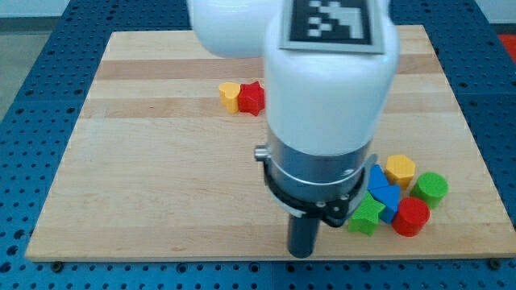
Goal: Push the green star towards top right
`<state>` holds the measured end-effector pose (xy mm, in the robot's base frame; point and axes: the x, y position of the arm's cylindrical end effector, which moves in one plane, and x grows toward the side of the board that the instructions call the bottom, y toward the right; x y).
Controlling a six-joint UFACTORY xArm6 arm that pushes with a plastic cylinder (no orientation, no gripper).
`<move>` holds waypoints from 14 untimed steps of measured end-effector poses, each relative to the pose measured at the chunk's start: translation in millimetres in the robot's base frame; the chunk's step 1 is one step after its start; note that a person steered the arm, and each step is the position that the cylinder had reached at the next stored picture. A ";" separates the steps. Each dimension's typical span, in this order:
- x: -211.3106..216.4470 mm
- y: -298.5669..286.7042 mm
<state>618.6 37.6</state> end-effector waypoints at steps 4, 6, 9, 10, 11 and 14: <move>-7.0 101.6; -14.5 79.3; -29.5 69.5; -36.7 66.2; -43.4 64.1; -100.2 20.8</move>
<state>518.4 58.4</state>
